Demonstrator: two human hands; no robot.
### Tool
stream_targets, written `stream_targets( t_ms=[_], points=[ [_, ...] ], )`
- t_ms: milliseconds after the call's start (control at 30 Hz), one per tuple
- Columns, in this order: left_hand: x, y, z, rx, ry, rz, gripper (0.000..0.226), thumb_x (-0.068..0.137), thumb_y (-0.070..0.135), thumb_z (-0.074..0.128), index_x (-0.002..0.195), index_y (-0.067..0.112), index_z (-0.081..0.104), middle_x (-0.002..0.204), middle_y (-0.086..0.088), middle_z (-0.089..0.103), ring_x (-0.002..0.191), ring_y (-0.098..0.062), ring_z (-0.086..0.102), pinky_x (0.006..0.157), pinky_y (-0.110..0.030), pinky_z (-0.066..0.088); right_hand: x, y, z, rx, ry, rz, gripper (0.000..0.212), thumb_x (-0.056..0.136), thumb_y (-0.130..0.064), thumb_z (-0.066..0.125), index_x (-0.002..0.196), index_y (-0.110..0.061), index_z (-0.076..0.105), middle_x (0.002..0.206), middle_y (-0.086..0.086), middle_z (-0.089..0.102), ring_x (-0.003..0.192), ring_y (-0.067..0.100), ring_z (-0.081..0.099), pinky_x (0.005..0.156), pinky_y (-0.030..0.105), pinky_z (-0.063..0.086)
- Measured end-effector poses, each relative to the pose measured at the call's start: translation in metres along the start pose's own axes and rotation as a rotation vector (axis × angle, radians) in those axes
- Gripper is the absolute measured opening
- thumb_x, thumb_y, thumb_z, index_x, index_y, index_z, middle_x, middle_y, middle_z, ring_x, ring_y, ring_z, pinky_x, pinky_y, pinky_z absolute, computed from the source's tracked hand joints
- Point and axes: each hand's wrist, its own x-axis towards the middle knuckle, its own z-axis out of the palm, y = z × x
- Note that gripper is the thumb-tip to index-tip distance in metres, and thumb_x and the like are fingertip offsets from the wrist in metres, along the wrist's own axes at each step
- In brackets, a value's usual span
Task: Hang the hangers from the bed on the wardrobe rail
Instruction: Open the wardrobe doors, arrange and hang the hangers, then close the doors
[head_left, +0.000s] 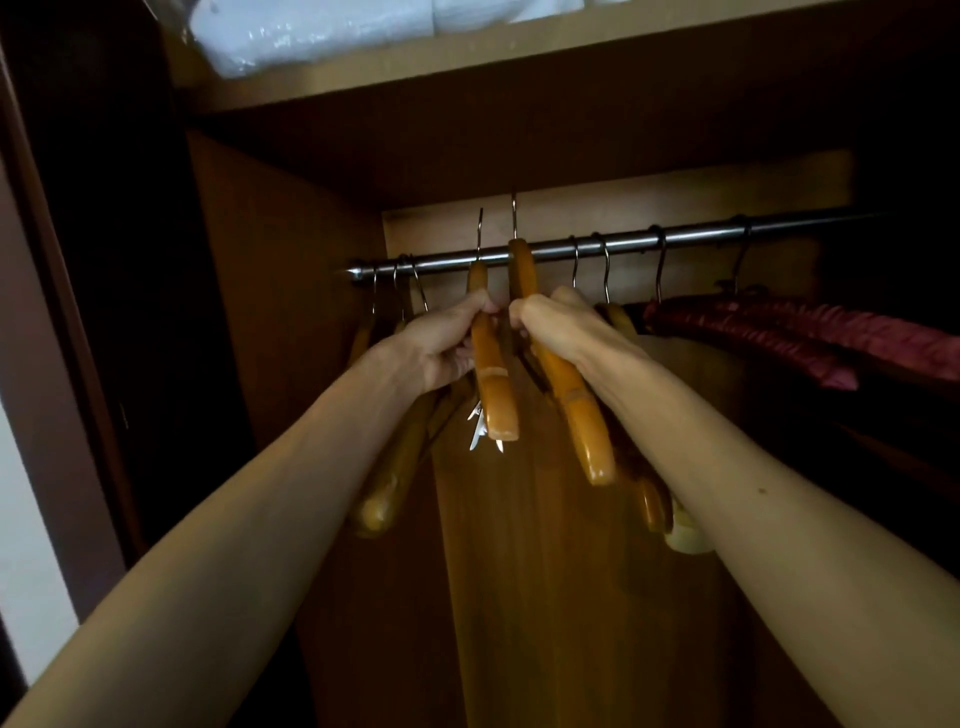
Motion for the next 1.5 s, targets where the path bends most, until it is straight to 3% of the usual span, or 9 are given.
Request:
stream_targets(
  t_ms=[300, 500, 667, 800, 967, 1100, 1267, 1400, 1500],
  points=[
    [0.017, -0.016, -0.019, 0.035, -0.027, -0.005, 0.025, 0.098, 0.018, 0.054, 0.073, 0.018, 0.055, 0.052, 0.008, 0.048, 0.040, -0.003, 0.032, 0.038, -0.012, 0.033, 0.019, 0.019, 0.014, -0.025, 0.007, 0.068, 0.044, 0.090, -0.029, 0.061, 0.129, -0.010, 0.056, 0.125, 0.013, 0.059, 0.114, 0.029, 0.057, 0.089, 0.039, 0.046],
    [0.018, -0.028, -0.021, 0.075, 0.000, -0.043, 0.008, 0.095, 0.016, 0.060, 0.087, 0.015, 0.058, 0.069, 0.001, 0.063, 0.047, -0.005, 0.045, 0.054, -0.018, 0.039, 0.017, 0.036, 0.010, -0.091, 0.003, 0.086, 0.047, 0.100, -0.031, 0.054, 0.143, -0.014, 0.045, 0.139, 0.010, 0.048, 0.125, 0.029, 0.047, 0.085, 0.033, 0.032],
    [0.016, -0.034, -0.012, 0.376, 0.146, -0.004, 0.020, 0.093, 0.029, 0.063, 0.106, 0.014, 0.060, 0.092, -0.010, 0.065, 0.056, -0.010, 0.052, 0.045, -0.016, 0.042, 0.013, 0.050, 0.014, -0.203, 0.046, 0.023, 0.028, 0.100, -0.030, 0.053, 0.122, -0.012, 0.057, 0.116, 0.007, 0.059, 0.096, 0.021, 0.051, 0.081, 0.033, 0.042],
    [0.014, -0.037, -0.004, 0.773, 0.262, 0.149, 0.027, 0.099, 0.036, 0.057, 0.078, 0.020, 0.059, 0.071, 0.001, 0.061, 0.061, -0.010, 0.056, 0.059, -0.023, 0.050, 0.008, 0.064, 0.021, -0.371, 0.078, -0.021, 0.021, 0.096, -0.027, 0.057, 0.110, -0.014, 0.065, 0.099, 0.003, 0.063, 0.091, 0.025, 0.061, 0.075, 0.033, 0.046],
    [0.013, -0.048, -0.001, 1.142, 0.382, 0.181, 0.019, 0.092, 0.037, 0.068, 0.091, 0.018, 0.070, 0.086, 0.000, 0.067, 0.082, -0.015, 0.065, 0.080, -0.034, 0.056, -0.002, 0.073, 0.022, -0.572, 0.148, -0.126, 0.017, 0.095, -0.028, 0.062, 0.104, -0.014, 0.061, 0.087, 0.001, 0.061, 0.065, 0.016, 0.055, 0.049, 0.023, 0.035],
    [0.011, -0.060, 0.002, 1.180, 0.402, 0.175, 0.021, 0.092, 0.038, 0.068, 0.086, 0.017, 0.070, 0.084, -0.002, 0.068, 0.079, -0.018, 0.068, 0.078, -0.037, 0.059, -0.010, 0.075, 0.020, -0.590, 0.146, -0.166, 0.027, 0.095, -0.030, 0.063, 0.116, -0.012, 0.060, 0.105, 0.007, 0.066, 0.093, 0.028, 0.067, 0.064, 0.028, 0.043],
    [-0.009, -0.074, 0.003, 1.215, 0.440, 0.208, 0.020, 0.093, 0.038, 0.066, 0.096, 0.018, 0.065, 0.090, -0.002, 0.067, 0.080, -0.019, 0.066, 0.077, -0.038, 0.060, -0.029, 0.088, 0.018, -0.531, 0.072, -0.122, 0.031, 0.096, -0.036, 0.063, 0.117, -0.014, 0.057, 0.111, 0.006, 0.063, 0.103, 0.028, 0.065, 0.075, 0.032, 0.048],
    [-0.044, -0.098, 0.004, 1.300, 0.614, 0.474, 0.044, 0.095, 0.040, 0.061, 0.130, 0.018, 0.047, 0.108, -0.002, 0.063, 0.087, -0.020, 0.067, 0.077, -0.038, 0.060, -0.066, 0.110, 0.013, -0.441, 0.013, -0.073, 0.049, 0.094, -0.040, 0.063, 0.136, -0.019, 0.047, 0.123, 0.002, 0.057, 0.117, 0.024, 0.058, 0.081, 0.030, 0.040],
    [-0.081, -0.129, 0.010, 1.125, 0.730, 0.799, 0.037, 0.096, 0.037, 0.059, 0.126, 0.015, 0.053, 0.103, 0.003, 0.057, 0.073, -0.005, 0.056, 0.057, -0.015, 0.047, -0.105, 0.141, 0.007, -0.367, -0.044, -0.033, 0.059, 0.093, -0.039, 0.066, 0.143, -0.024, 0.040, 0.119, -0.009, 0.048, 0.118, 0.010, 0.048, 0.084, 0.024, 0.034]
  ],
)
